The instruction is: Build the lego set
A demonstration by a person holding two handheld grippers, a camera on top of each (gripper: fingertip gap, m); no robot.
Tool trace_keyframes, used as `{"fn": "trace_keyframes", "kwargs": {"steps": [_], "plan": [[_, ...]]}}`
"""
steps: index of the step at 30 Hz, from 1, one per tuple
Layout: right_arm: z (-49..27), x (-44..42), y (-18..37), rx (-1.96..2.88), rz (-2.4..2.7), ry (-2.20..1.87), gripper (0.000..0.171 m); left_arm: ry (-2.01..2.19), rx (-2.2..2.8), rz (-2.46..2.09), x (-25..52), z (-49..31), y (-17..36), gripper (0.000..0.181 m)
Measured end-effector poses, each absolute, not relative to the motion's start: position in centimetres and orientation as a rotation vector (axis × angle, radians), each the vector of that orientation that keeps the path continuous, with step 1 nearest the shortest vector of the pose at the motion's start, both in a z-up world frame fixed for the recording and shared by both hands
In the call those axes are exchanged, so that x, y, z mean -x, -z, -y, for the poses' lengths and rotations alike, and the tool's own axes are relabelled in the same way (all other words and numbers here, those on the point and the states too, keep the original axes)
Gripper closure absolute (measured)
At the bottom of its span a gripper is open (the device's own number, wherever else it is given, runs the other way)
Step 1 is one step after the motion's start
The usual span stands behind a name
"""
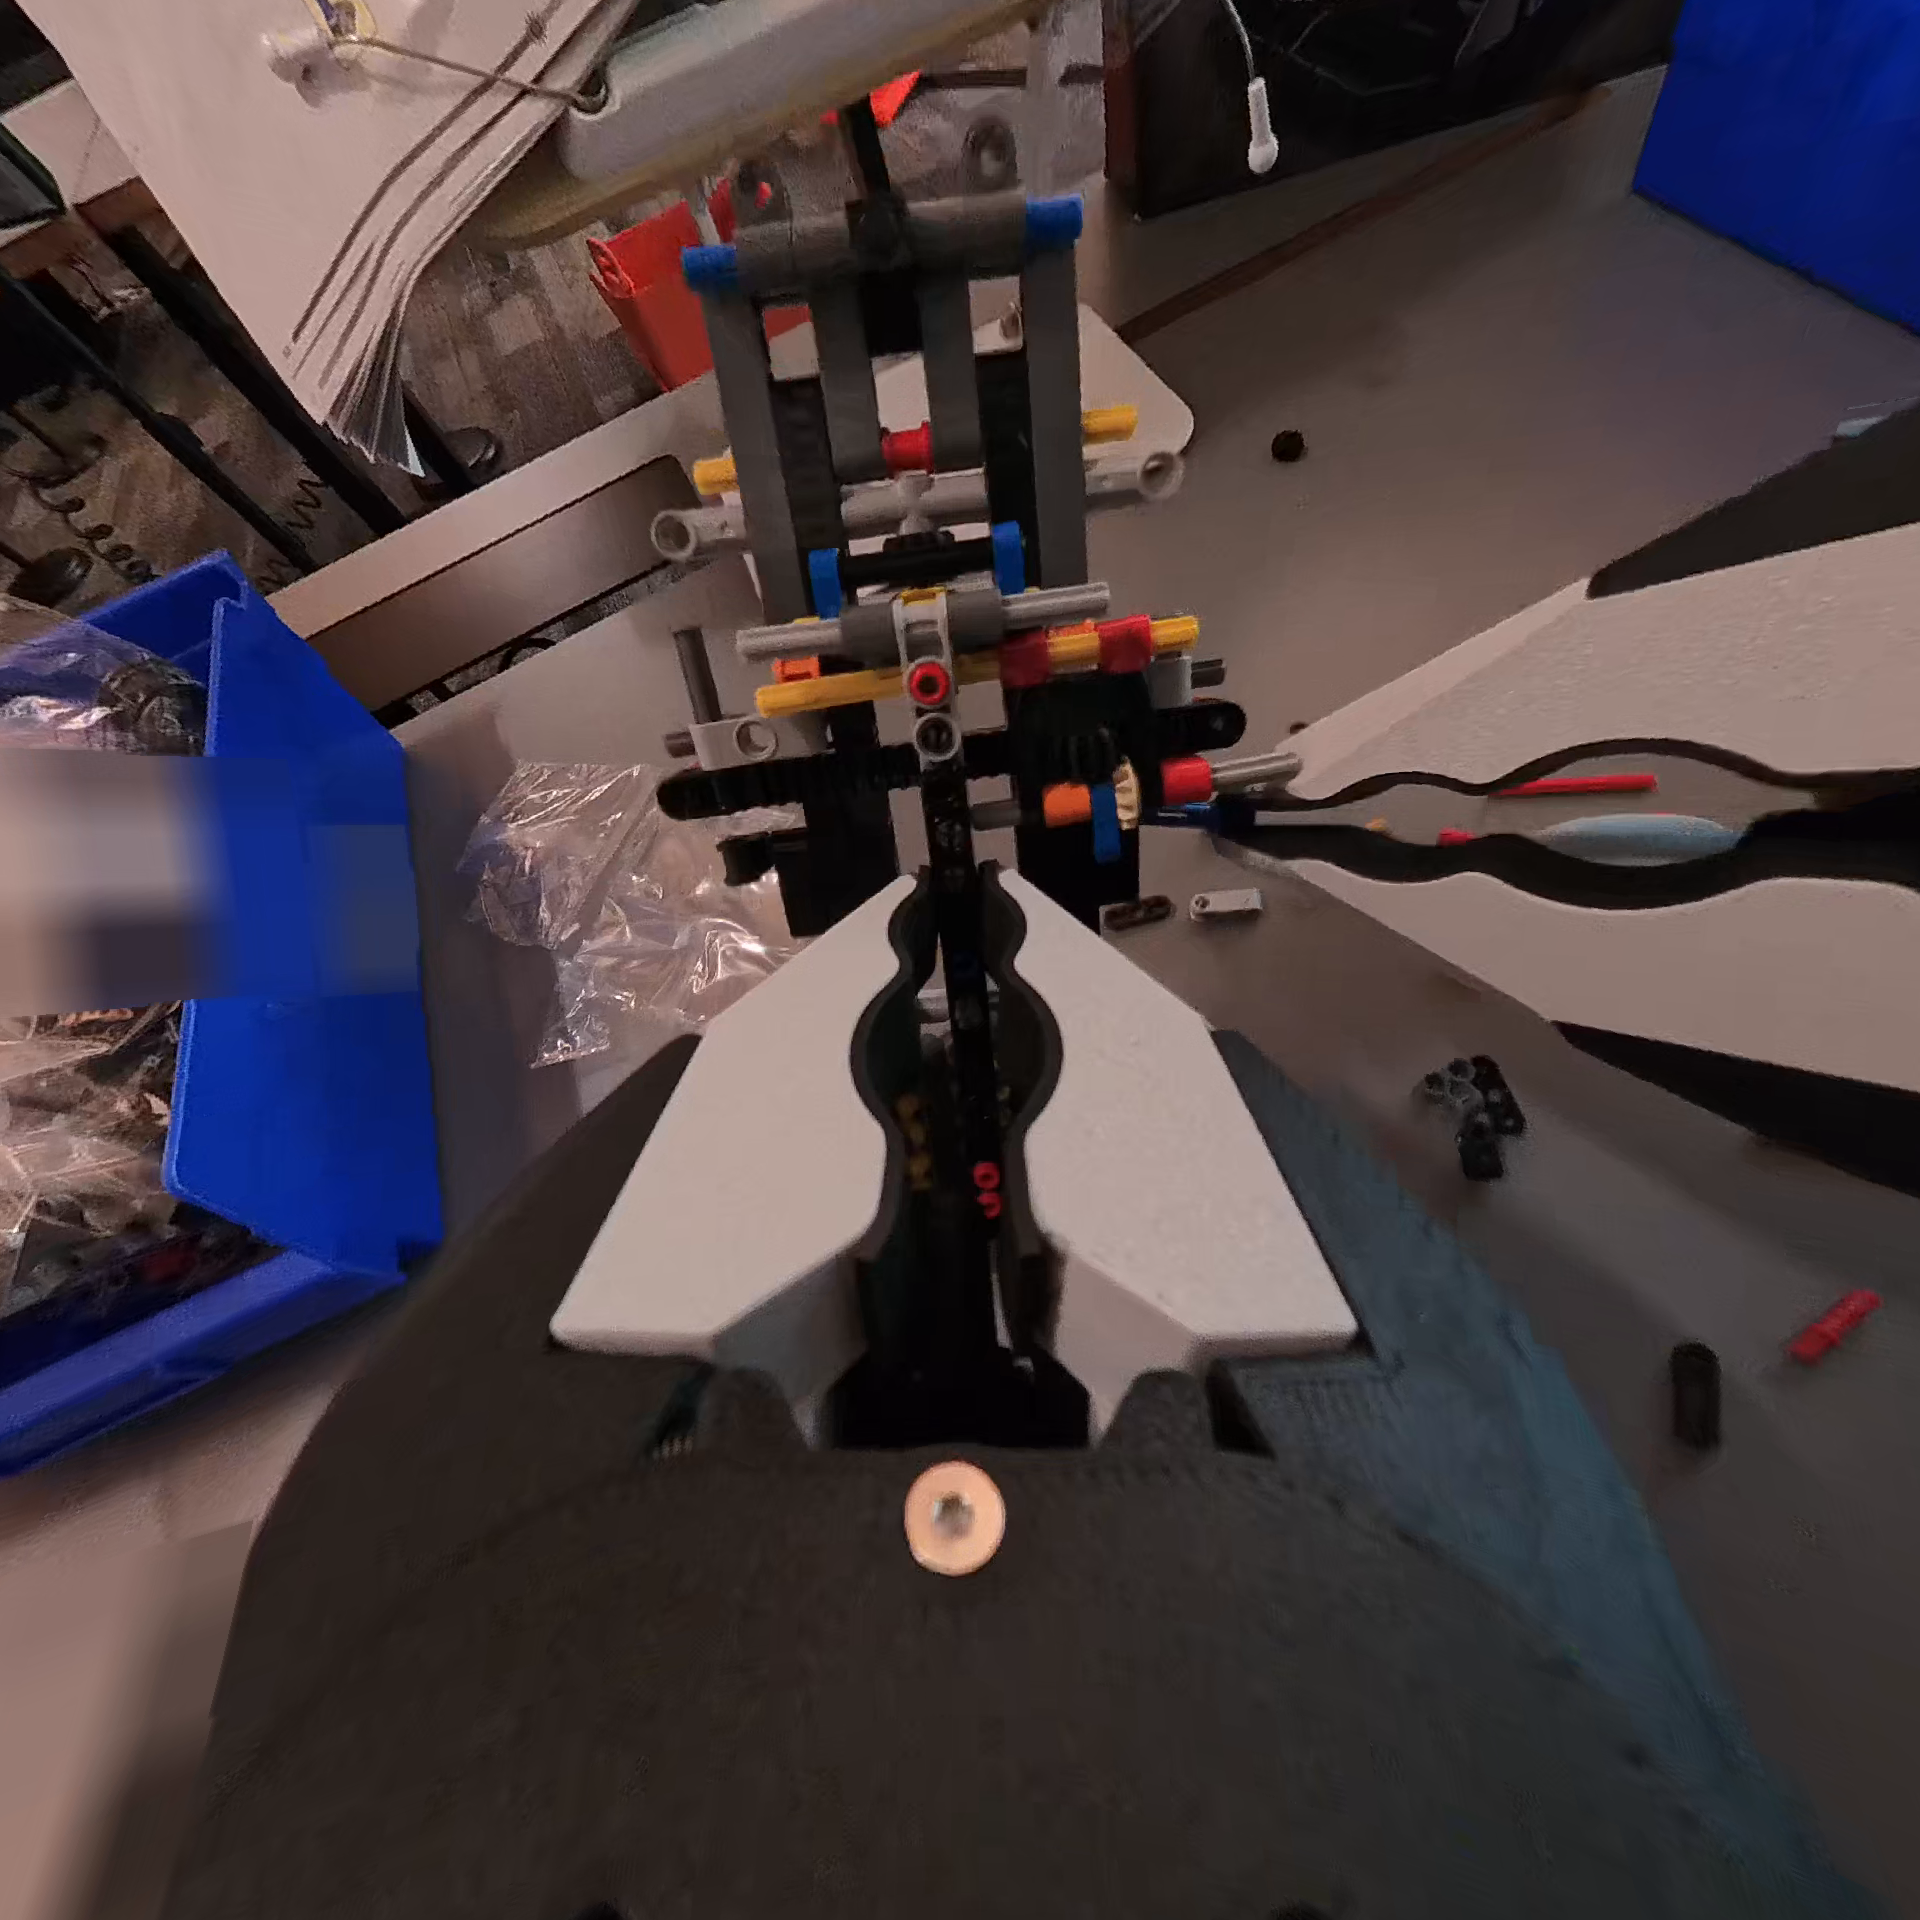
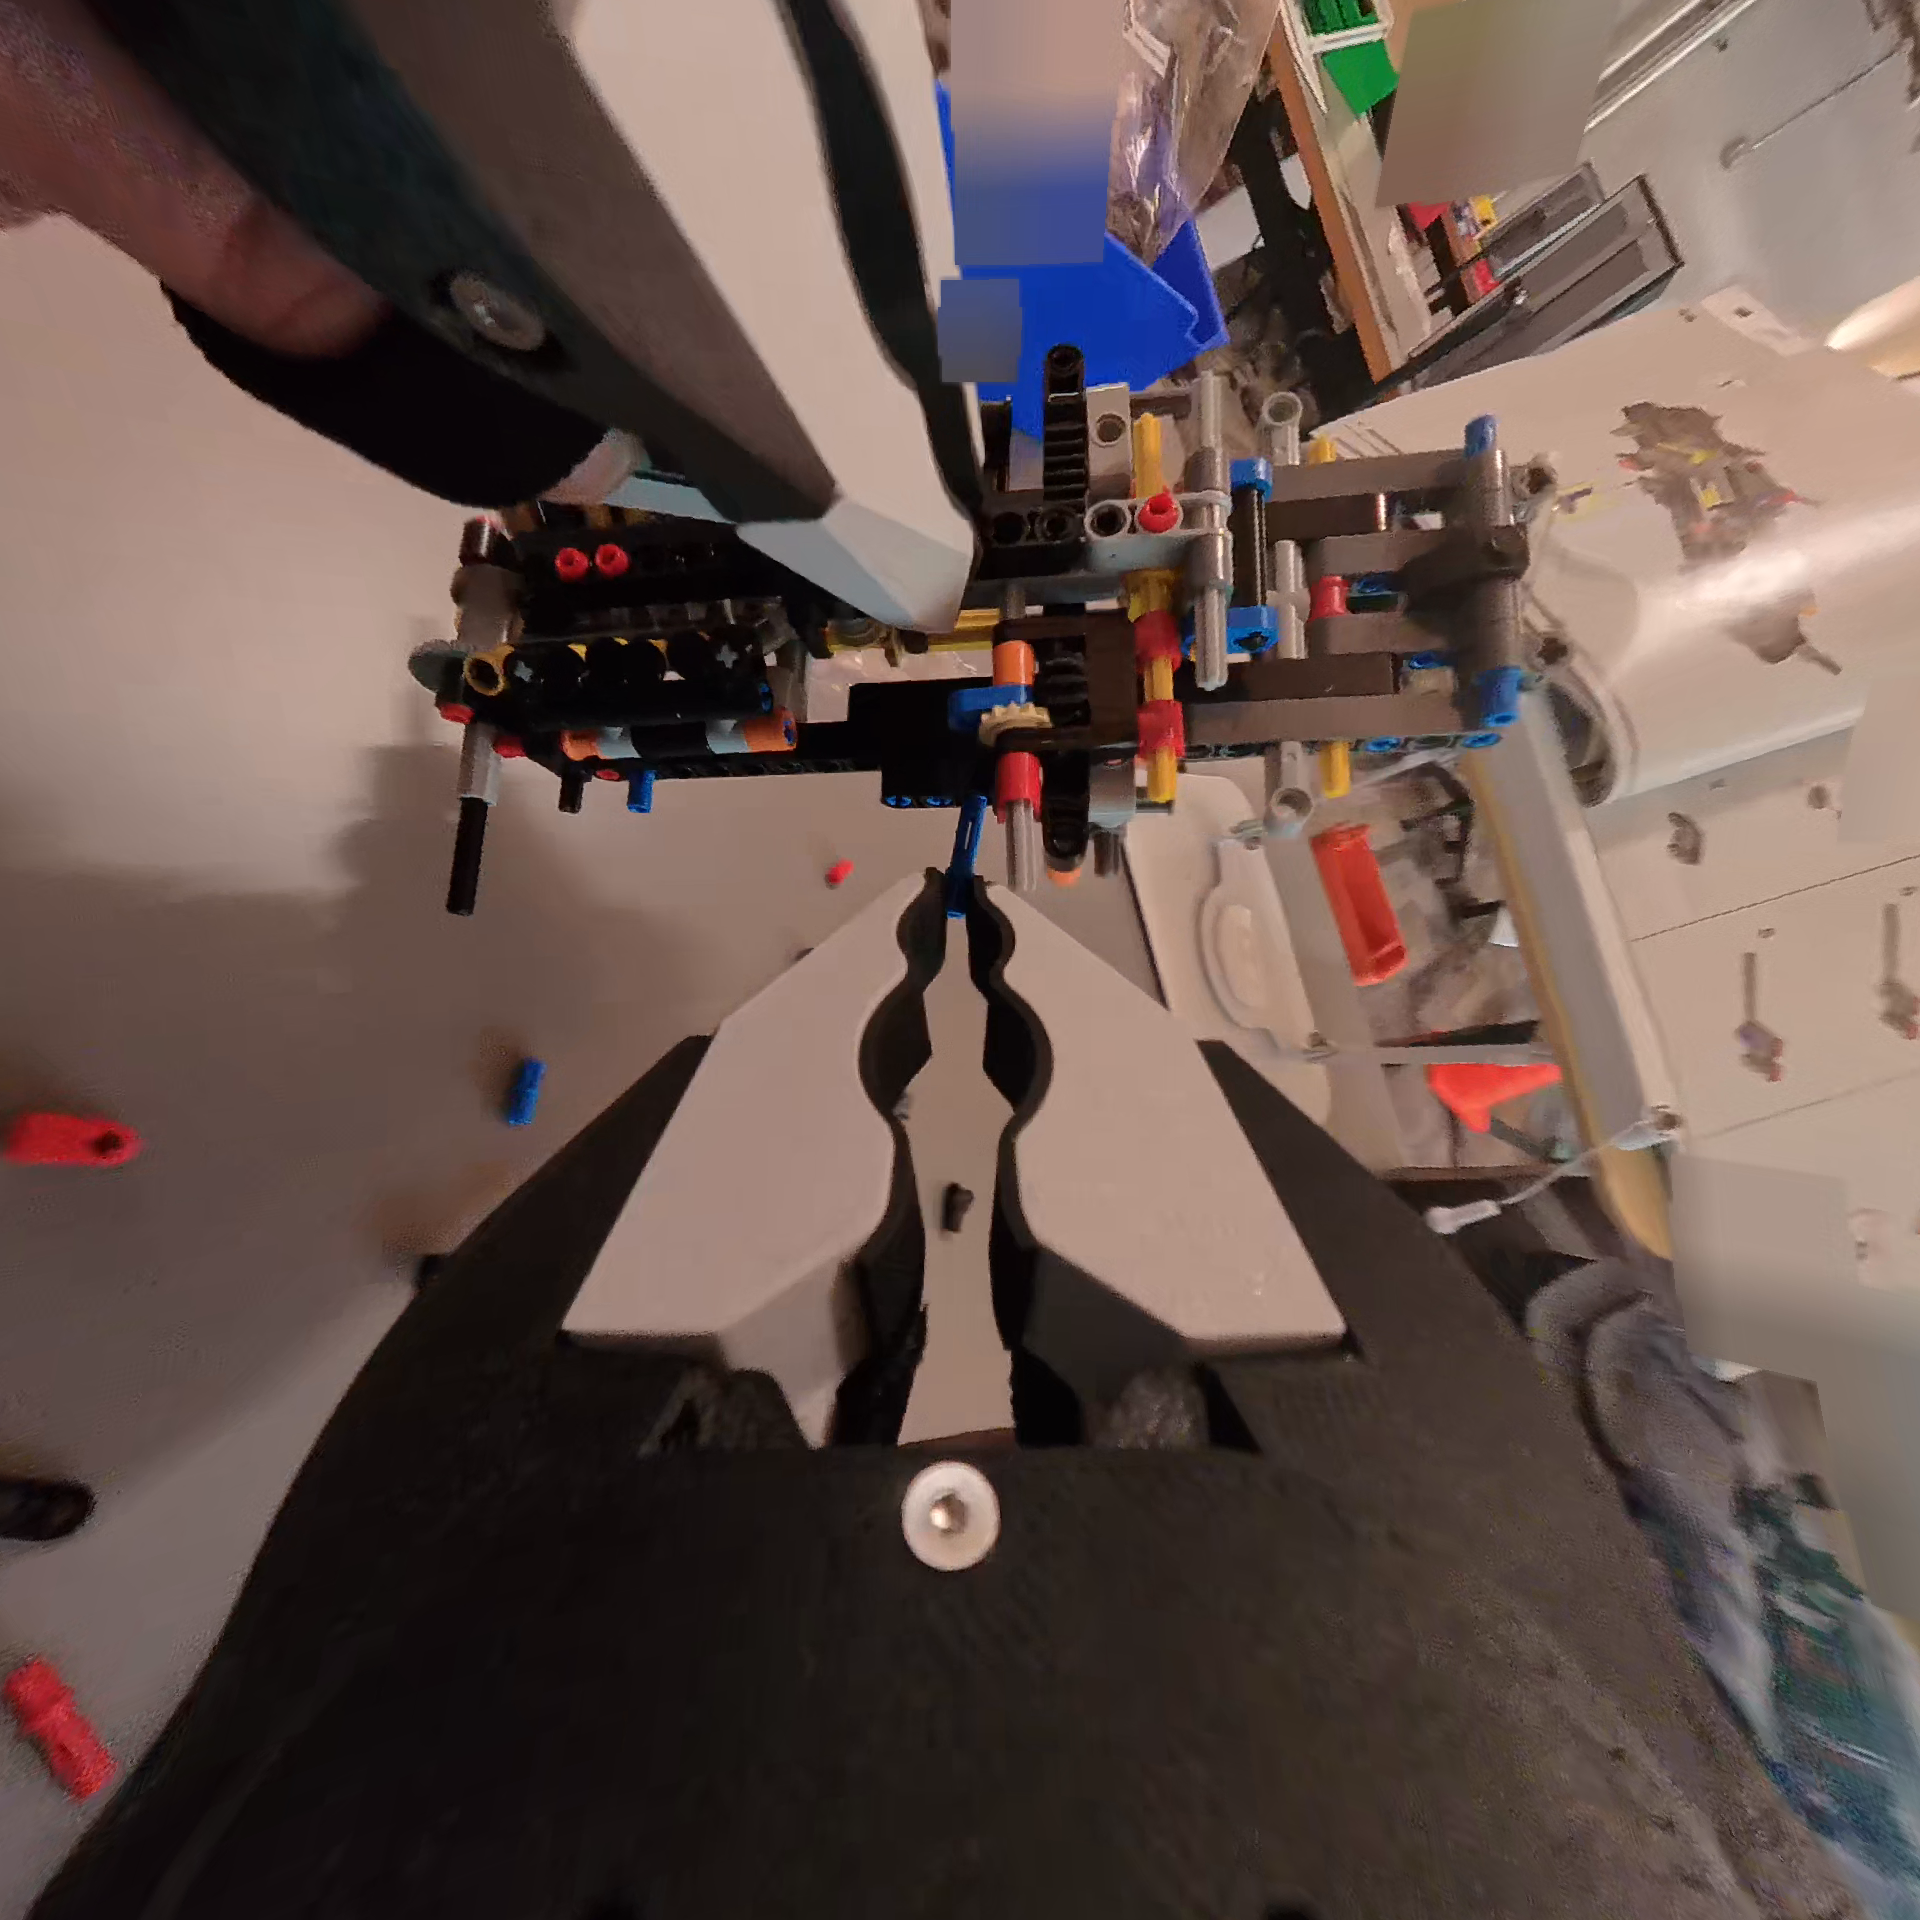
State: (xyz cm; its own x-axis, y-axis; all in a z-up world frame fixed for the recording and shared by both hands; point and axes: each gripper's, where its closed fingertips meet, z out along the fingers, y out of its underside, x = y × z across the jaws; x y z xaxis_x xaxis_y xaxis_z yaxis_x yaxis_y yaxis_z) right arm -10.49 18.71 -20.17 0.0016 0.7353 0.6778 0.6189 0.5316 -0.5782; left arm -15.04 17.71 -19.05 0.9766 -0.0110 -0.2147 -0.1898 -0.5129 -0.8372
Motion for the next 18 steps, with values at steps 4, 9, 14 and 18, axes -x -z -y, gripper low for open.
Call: {"fn": "trace_keyframes", "kwargs": {"steps": [4,9,14,18], "plan": [[-17.7,10.6,21.0,1.276,1.685,-0.36,0.171,-0.219,2.165,-0.191,15.0,-17.0,19.5,0.174],[-16.3,11.1,23.2,1.412,1.699,-0.58,0.171,-0.232,2.299,-0.251,15.6,-15.7,21.4,0.174],[-15.6,11.9,25.9,1.505,1.719,-0.695,0.171,-0.244,2.415,-0.279,16.4,-14.7,23.9,0.174],[-15.3,12.2,27.8,1.539,1.74,-0.694,0.17,-0.217,2.484,-0.282,16.8,-14.5,25.7,0.174]]}}
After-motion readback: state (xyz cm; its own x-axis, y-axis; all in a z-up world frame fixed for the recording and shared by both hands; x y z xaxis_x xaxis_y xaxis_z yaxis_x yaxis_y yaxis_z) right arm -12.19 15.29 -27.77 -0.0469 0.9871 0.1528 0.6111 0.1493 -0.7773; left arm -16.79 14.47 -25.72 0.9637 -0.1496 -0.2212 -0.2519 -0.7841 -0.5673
